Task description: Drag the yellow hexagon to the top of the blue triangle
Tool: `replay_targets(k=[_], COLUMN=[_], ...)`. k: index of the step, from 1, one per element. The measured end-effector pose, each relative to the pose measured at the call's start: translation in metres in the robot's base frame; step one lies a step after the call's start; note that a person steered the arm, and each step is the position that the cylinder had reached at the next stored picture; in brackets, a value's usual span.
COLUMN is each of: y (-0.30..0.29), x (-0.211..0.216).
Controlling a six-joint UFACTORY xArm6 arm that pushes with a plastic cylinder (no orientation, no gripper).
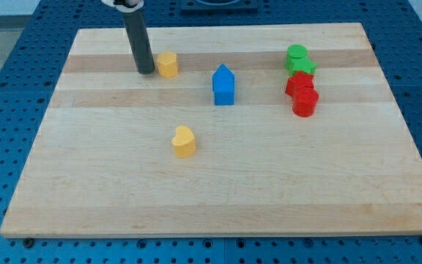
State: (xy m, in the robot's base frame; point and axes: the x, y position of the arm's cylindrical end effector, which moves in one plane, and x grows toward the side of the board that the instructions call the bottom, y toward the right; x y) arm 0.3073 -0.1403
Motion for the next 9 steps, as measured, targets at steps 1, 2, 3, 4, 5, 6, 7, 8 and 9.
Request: replay_targets(k=[1,2,3,4,5,6,7,8,9], y=[0.001,0.003,0.003,0.003,0.014,0.032,0.045,0.047,0.049], x=[-0.012,-0.012,-0.005,0.008,0.008,0.006,0.000,-0.013,-0.021])
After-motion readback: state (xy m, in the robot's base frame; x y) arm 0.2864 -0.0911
